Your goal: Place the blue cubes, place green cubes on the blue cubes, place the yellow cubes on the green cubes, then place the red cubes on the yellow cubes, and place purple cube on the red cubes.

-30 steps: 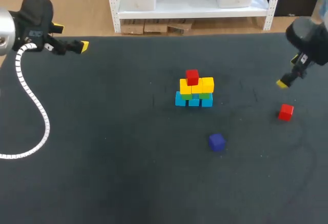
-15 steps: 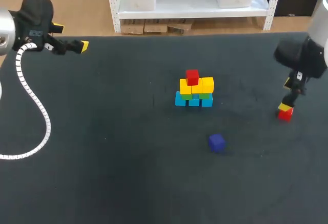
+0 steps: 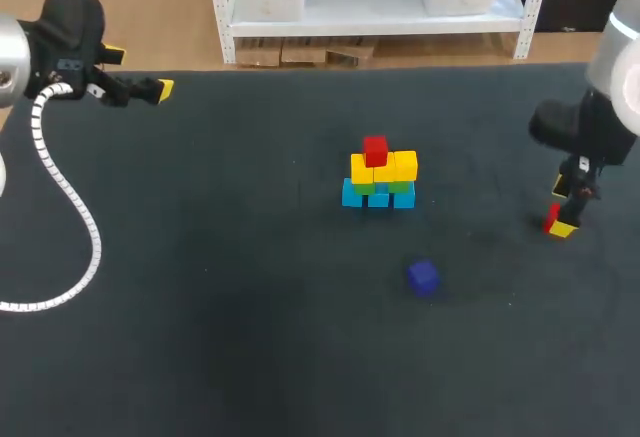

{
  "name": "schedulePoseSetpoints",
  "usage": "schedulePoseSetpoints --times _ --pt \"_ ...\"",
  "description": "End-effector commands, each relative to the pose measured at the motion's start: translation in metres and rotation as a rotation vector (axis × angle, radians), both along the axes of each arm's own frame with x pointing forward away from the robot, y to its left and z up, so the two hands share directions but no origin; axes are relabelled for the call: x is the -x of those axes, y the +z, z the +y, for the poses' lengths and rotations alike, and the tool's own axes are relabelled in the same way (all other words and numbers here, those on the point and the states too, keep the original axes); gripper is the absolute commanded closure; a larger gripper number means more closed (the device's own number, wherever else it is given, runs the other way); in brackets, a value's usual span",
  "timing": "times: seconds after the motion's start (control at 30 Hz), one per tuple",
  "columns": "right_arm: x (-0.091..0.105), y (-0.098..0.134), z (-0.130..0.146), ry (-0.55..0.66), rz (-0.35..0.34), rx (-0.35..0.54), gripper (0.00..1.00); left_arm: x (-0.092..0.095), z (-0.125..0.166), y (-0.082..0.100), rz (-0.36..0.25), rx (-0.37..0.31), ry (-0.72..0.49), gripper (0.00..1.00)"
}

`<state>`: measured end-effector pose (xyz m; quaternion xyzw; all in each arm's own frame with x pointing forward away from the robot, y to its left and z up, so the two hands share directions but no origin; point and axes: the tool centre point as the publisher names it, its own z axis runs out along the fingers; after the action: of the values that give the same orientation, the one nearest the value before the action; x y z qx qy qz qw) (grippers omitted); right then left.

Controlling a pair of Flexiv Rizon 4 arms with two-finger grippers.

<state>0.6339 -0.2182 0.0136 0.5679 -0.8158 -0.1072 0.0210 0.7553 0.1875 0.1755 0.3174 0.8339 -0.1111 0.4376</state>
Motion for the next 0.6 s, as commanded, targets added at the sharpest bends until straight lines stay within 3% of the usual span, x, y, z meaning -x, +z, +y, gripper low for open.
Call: schedulePoseSetpoints --times 0.03,0.07,0.1,0.17,0.2,0.33,0.47,0.6 --pt "-0.0058 -0.0087 -0.0004 0.013 0.026 0.038 0.00 0.0006 0.0017 -0.0009 -0.004 0.006 -0.005 0.00" --pt "-0.0057 -0.0097 -0.0008 0.018 0.030 0.042 0.00 0.0006 0.0017 -0.0009 -0.004 0.006 -0.005 0.00" --pt "-0.0056 -0.0100 -0.0008 0.020 0.031 0.042 0.09 0.0006 0.0017 -0.0009 -0.004 0.006 -0.005 0.00" --pt "-0.0053 -0.0109 -0.0012 0.031 0.037 0.059 0.43 0.0006 0.0017 -0.0009 -0.004 0.006 -0.005 0.00" --pt "-0.0050 -0.0112 -0.0014 0.034 0.038 0.062 0.55 0.0006 0.0017 -0.0009 -0.004 0.006 -0.005 0.00" --pt "-0.0049 -0.0107 -0.0014 0.047 0.031 0.082 0.80 0.0006 0.0017 -0.0009 -0.004 0.006 -0.005 0.00" --pt "-0.0041 -0.0091 -0.0013 0.054 0.029 0.101 1.00 0.0006 0.0017 -0.0009 -0.004 0.006 -0.005 0.00" --pt "-0.0027 -0.0043 -0.0014 0.062 0.029 0.108 1.00 0.0006 0.0017 -0.0009 -0.004 0.006 -0.005 0.00"
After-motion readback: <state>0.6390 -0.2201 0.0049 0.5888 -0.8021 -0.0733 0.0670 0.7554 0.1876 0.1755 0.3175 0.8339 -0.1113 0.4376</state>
